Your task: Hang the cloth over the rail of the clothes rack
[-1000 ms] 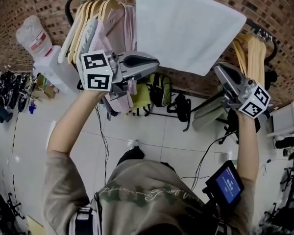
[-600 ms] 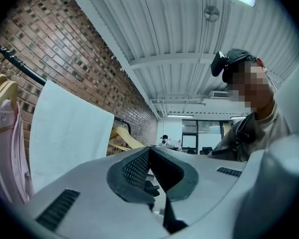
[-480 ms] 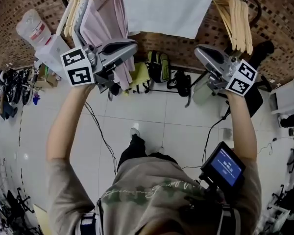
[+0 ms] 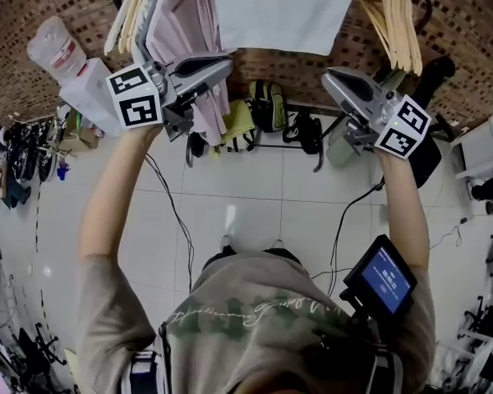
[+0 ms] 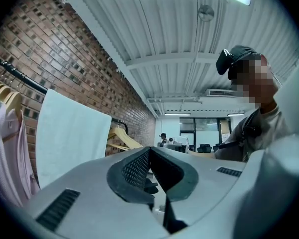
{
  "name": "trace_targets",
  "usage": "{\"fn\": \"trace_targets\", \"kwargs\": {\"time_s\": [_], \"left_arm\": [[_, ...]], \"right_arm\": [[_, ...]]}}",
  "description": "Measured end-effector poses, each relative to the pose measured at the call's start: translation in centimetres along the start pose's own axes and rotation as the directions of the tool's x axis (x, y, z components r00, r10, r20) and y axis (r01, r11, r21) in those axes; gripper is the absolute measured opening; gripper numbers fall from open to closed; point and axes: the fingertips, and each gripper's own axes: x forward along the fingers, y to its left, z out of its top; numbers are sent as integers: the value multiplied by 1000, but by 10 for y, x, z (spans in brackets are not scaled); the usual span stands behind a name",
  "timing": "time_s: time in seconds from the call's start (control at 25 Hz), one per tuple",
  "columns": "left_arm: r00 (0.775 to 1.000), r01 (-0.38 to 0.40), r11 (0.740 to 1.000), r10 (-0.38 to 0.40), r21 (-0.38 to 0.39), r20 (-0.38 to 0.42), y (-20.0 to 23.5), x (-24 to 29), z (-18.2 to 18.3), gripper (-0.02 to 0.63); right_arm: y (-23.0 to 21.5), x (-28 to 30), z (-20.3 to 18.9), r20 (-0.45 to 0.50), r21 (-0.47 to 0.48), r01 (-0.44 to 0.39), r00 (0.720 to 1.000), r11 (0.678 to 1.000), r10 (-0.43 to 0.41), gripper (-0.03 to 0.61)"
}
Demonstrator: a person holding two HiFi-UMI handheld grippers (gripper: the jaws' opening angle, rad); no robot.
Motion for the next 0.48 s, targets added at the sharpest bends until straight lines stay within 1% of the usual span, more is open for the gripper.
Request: {"fn": "trace_targets", "kwargs": {"time_s": [0.16,0.36,0.48], "left_arm": [[999,30,1000,-30,6,-29,-6,4,-9,5],[997,60,997,-57,42,-52,-10,10,-19,5],[996,80,997,-79,7,-39,-7,13,-21,5]], "right_arm": [[10,2,1,1,-8,-2,1000,1000,2,8],[10,-6,-6,15,7,36,999,999,-36,8],[6,-7,-11,20,10,42,999,999,-42,8]]}}
